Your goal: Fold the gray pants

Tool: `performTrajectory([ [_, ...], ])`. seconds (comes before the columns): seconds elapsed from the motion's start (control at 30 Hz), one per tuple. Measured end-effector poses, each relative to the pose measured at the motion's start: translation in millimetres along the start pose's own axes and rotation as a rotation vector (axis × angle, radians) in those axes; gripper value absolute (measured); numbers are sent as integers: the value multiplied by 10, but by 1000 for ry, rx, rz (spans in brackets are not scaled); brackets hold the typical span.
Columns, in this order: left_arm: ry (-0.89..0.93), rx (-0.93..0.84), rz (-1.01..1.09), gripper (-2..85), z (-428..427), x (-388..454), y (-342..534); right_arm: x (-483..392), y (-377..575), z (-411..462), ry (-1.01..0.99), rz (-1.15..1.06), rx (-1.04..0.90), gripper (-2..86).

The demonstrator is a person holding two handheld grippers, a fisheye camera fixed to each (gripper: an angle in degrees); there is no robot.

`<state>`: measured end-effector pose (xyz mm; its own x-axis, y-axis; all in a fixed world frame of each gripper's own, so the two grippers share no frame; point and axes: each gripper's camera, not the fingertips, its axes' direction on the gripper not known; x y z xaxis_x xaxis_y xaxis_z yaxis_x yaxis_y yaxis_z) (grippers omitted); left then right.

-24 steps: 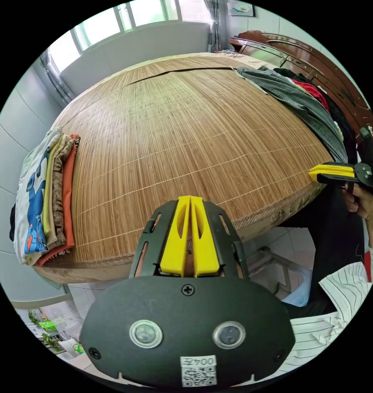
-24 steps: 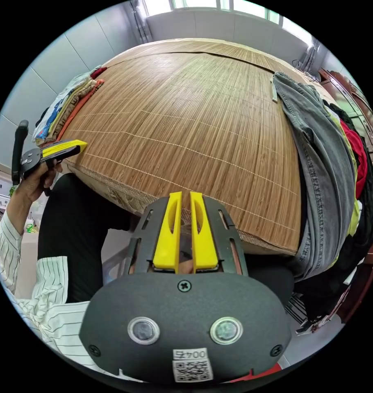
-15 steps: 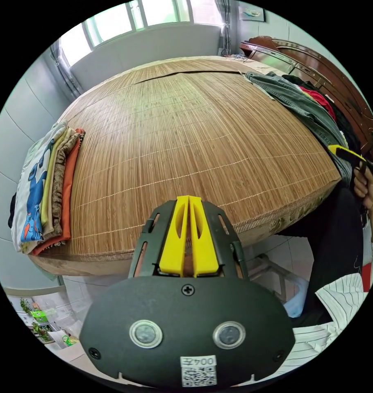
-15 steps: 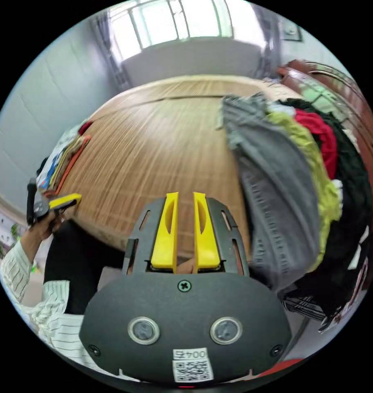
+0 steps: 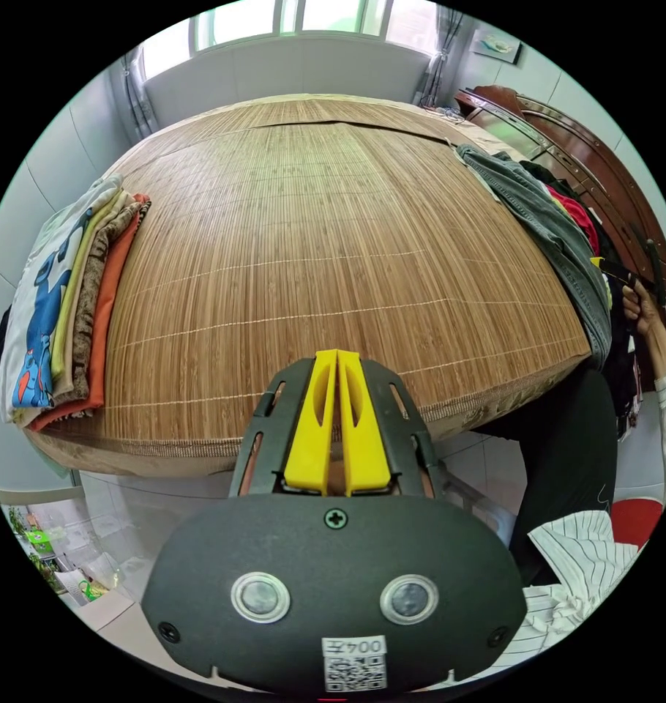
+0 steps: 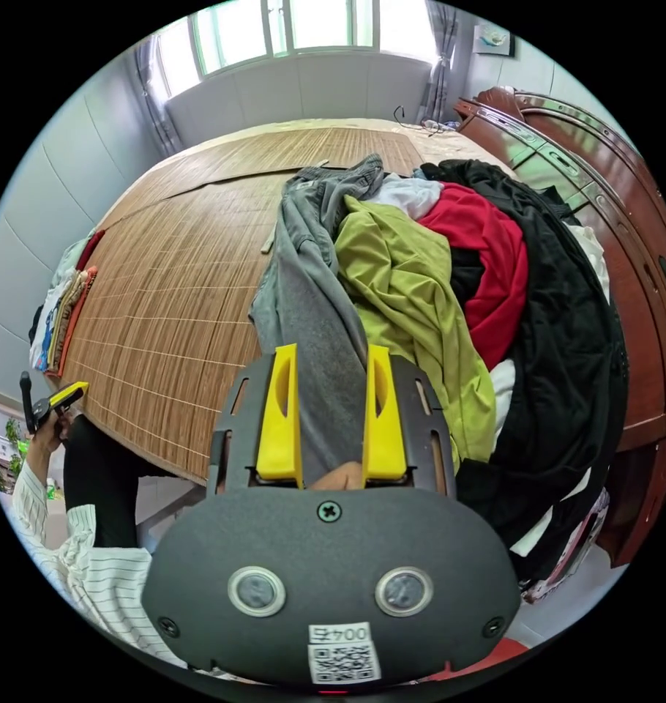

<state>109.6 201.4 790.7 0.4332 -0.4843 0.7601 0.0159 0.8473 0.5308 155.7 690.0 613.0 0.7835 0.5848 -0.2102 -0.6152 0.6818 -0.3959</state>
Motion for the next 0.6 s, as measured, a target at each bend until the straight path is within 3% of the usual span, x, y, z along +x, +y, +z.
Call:
performTrajectory([
  [0.3,73,10,-89,2,36,-301,40,208,-5,-132,-31,115,-13,7],
  [0.6,153,18,-166,2,89,-674,104,-243,633,-856,-281,24,167,-7],
])
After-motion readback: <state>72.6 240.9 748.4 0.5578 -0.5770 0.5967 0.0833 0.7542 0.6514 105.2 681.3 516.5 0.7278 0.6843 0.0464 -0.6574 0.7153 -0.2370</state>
